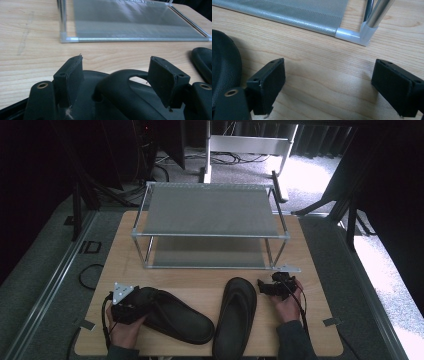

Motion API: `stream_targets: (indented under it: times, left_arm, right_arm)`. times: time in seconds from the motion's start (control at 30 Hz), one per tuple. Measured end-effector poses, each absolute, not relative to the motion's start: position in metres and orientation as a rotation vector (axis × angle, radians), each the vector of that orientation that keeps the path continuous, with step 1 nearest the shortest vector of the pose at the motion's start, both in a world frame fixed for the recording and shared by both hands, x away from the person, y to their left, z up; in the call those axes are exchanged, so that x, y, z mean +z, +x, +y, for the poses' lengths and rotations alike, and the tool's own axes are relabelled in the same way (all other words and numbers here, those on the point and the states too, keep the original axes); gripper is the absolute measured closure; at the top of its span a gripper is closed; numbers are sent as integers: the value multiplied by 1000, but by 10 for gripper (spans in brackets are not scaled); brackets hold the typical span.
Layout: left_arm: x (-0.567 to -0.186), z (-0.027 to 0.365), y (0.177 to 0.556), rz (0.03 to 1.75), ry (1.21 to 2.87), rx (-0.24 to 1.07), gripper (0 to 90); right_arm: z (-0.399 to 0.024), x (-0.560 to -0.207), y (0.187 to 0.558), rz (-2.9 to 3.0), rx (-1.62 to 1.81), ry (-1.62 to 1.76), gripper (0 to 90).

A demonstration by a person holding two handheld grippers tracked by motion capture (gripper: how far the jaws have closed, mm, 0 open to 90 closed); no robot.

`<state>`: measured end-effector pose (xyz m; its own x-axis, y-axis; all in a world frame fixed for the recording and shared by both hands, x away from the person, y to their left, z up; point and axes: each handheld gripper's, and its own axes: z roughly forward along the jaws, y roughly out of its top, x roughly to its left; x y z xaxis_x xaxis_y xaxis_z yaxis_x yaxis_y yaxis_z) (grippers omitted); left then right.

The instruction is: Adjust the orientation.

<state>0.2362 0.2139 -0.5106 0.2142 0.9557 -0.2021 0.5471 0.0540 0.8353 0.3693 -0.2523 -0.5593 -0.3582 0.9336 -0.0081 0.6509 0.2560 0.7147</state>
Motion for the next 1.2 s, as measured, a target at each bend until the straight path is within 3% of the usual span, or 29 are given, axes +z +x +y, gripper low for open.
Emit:
stream_targets:
  times: [0.17,0.4,0.73,0.9,1.03,1.2]
  left_arm:
    - [-511,207,233,1433,1634,577,266]
    - [-514,197,228,1447,1665,569,152]
    - [-527,179,226,1477,1756,598,104]
    - [-533,176,229,1516,1785,582,106]
    - [-536,177,233,1554,1792,544,196]
    - [-534,176,234,1555,1801,544,241]
  right_arm:
    - [-252,-559,369,2099,876,1441,118]
    - [-252,-559,369,2093,875,1443,118]
    - [-252,-559,368,2093,875,1445,118]
    - [-252,-559,368,2093,875,1445,118]
    - [-252,-559,368,2093,875,1445,118]
    - [-252,-559,368,2091,874,1448,118]
